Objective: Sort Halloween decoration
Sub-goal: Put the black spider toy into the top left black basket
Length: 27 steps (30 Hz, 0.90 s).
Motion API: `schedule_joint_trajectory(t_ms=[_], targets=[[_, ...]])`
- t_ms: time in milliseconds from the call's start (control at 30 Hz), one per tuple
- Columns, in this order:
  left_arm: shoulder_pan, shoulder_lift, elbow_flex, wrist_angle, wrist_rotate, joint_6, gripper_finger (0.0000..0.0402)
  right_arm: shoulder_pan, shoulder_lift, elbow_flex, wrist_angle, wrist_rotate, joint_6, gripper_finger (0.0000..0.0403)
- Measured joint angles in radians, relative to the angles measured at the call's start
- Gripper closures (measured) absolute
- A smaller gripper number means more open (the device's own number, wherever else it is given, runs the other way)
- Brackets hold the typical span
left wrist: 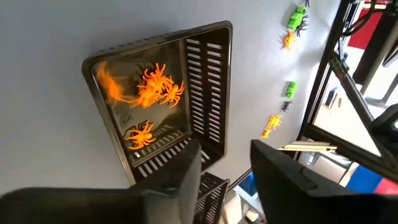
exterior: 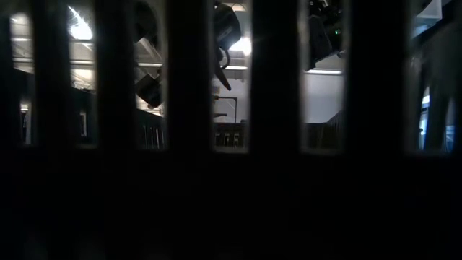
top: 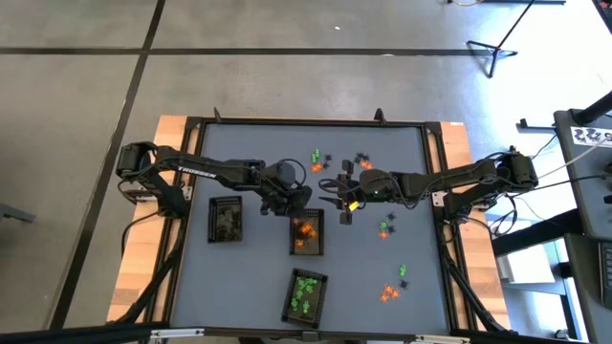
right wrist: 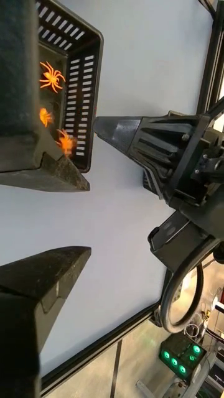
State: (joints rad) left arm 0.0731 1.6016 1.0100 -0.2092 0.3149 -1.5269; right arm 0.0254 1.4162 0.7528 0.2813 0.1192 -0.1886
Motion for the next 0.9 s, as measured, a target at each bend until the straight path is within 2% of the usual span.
schedule_joint_trajectory(t_ms=[133, 300, 500, 567, 733, 900], targets=[[0.0, 0.0, 0.0, 0.0, 0.0, -0.013, 0.0235, 0.0, 0.0, 0.0, 0.0, 0.0, 0.0, 0.0254], [0.008, 0.0, 0.0, -0.01, 0.011, 0.038, 0.0224, 0.0, 0.0, 0.0, 0.0, 0.0, 0.0, 0.0254], [0.11, -0.029, 0.0, -0.046, 0.184, 0.179, 0.0223, 0.0, 0.0, 0.0, 0.0, 0.0, 0.0, 0.0254], [0.154, -0.048, 0.0, -0.081, 0.205, 0.265, 0.0223, 0.0, 0.0, 0.0, 0.0, 0.0, 0.0, 0.0254], [0.234, -0.096, 0.0, -0.11, 0.114, 0.485, 0.0223, 0.0, 0.0, 0.0, -0.001, 0.0, 0.0, 0.0254], [0.272, -0.135, 0.0, -0.077, 0.011, 0.595, 0.0223, 0.0, 0.0, 0.0, -0.001, 0.0, 0.0, 0.0254]])
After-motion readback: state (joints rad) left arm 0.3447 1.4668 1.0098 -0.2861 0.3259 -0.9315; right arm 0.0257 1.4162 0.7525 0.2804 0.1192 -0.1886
